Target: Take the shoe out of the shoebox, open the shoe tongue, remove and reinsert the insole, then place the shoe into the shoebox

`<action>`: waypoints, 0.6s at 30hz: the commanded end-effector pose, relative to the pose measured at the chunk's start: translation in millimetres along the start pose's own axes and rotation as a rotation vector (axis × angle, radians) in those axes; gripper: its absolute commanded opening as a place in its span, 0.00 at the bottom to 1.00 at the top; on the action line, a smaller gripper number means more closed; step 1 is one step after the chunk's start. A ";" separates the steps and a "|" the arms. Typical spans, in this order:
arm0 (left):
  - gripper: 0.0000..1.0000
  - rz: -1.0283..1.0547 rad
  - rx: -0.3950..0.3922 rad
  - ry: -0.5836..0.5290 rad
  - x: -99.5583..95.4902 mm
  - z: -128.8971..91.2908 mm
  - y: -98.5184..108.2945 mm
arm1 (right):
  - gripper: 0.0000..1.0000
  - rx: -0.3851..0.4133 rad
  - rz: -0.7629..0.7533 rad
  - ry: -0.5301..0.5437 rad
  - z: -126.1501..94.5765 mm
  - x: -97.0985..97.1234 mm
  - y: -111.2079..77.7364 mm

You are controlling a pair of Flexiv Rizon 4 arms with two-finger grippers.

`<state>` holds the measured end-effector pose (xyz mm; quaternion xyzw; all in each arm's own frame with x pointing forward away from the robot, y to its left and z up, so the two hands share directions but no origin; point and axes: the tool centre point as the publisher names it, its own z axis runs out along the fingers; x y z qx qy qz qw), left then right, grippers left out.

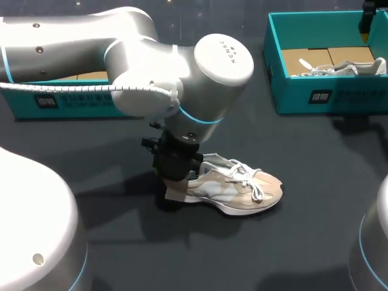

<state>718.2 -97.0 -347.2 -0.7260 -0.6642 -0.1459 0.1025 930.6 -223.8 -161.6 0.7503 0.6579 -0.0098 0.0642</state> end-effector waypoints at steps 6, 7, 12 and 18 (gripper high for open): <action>0.00 0.008 0.007 0.020 -9.3 8.6 2.1 | 1.00 -0.001 0.001 -0.001 0.1 0.2 -0.3; 0.00 0.008 0.009 0.020 -9.6 9.1 1.7 | 1.00 -0.001 0.001 -0.001 0.1 0.2 -0.3; 0.00 0.009 0.012 0.020 -9.7 10.9 -0.7 | 1.00 -0.001 0.001 -0.001 0.1 0.2 -0.3; 0.00 0.006 0.017 0.024 -9.1 13.0 -1.9 | 1.00 -0.001 0.001 -0.001 0.1 0.2 -0.3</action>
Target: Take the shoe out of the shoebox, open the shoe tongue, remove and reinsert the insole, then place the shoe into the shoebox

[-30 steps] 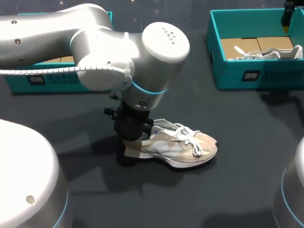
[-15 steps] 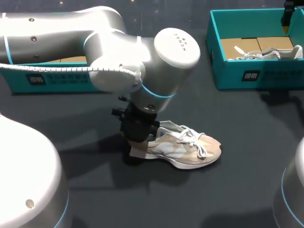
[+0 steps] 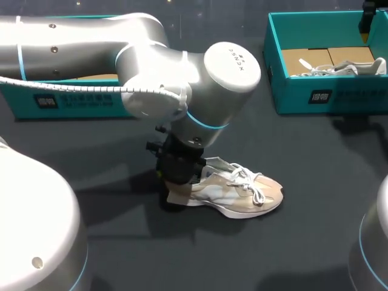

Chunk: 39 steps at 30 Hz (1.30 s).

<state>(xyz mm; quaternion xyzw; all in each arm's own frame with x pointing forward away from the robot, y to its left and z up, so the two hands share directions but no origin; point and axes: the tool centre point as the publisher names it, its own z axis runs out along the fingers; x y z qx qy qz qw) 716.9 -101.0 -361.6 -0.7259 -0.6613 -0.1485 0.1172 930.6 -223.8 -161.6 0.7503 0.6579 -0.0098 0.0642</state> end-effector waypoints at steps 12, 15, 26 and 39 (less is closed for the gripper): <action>0.94 -0.016 0.014 -0.050 7.9 -14.9 -1.9 | 1.00 -0.001 0.001 -0.001 0.1 0.2 -0.3; 1.00 -0.024 0.022 -0.101 14.7 -33.9 -4.7 | 1.00 -0.001 0.001 -0.001 0.1 0.2 -0.3; 1.00 -0.249 0.227 -0.274 61.5 -104.3 -22.2 | 1.00 -0.001 0.001 -0.001 0.1 0.2 -0.3; 1.00 -0.388 0.365 -0.310 80.3 -116.0 -27.8 | 1.00 -0.001 0.001 -0.001 0.1 0.2 -0.3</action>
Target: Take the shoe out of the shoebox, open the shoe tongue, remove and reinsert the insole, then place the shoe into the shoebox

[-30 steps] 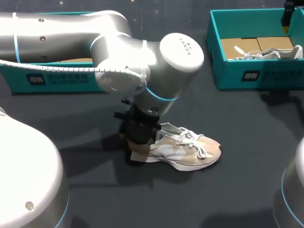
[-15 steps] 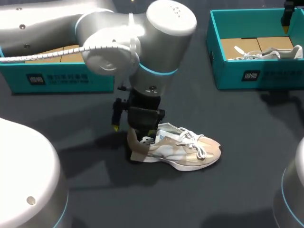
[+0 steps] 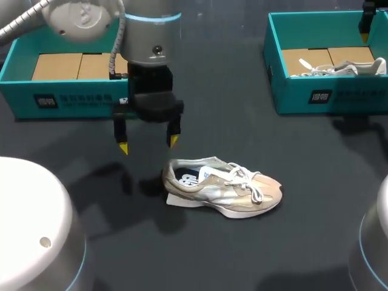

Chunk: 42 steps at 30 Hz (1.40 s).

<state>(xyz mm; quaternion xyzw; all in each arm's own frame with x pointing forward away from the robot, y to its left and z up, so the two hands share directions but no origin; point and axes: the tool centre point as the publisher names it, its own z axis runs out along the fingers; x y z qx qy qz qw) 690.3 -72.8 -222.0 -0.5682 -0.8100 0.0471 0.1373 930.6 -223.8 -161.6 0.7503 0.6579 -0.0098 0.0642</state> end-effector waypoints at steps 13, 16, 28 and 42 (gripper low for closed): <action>1.00 -0.455 0.389 -0.228 31.9 -4.6 35.1 | 1.00 -0.001 0.001 -0.001 0.1 0.2 -0.3; 1.00 -0.526 0.463 -0.272 42.2 -2.9 42.7 | 1.00 -0.001 0.001 -0.001 0.1 0.2 -0.3; 1.00 -0.530 0.437 -0.272 45.9 -2.2 42.4 | 1.00 -0.001 0.001 -0.001 0.1 0.2 -0.3; 1.00 -0.780 0.793 -0.544 54.0 40.5 56.3 | 1.00 -0.001 0.001 -0.001 0.1 0.2 -0.3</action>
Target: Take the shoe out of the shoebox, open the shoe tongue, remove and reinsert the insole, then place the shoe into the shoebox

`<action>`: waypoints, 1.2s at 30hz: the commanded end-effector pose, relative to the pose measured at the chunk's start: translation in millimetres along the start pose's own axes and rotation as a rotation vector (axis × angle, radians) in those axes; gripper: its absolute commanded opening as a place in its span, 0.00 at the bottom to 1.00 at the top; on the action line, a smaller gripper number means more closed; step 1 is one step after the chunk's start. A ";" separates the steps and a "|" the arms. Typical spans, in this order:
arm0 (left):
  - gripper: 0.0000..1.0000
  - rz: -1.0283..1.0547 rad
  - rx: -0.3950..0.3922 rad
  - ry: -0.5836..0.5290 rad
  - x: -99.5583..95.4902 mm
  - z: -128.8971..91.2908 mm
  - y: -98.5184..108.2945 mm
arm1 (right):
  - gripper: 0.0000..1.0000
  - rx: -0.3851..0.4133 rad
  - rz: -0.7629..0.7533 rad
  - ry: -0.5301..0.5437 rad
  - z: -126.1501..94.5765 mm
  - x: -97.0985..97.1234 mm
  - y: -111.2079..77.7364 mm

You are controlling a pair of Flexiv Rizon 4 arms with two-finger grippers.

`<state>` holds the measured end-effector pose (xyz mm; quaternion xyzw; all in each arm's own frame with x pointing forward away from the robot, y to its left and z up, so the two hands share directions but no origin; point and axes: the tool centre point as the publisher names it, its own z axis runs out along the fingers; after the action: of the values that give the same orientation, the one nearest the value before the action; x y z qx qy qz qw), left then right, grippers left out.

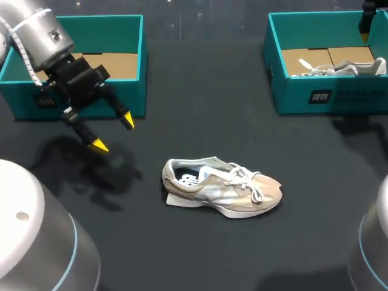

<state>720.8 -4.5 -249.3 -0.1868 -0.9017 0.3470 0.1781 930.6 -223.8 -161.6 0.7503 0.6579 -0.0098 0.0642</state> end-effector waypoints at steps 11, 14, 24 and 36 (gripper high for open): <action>1.00 -0.110 0.235 -0.173 3.5 21.6 22.1 | 1.00 -0.001 0.001 -0.001 0.1 0.2 -0.3; 1.00 -0.116 0.334 -0.173 -2.1 31.5 37.9 | 1.00 -0.001 0.001 -0.001 0.1 0.2 -0.3; 1.00 -0.143 0.452 -0.182 -5.0 48.9 64.8 | 1.00 -0.001 0.001 -0.001 0.1 0.2 -0.3; 1.00 -0.143 0.416 -0.148 1.9 57.5 76.6 | 1.00 -0.001 0.001 -0.001 0.1 0.2 -0.3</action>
<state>706.5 17.6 -344.5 -0.0533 -0.8303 0.5289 0.1675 930.6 -223.9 -161.6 0.7504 0.6578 -0.0098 0.0642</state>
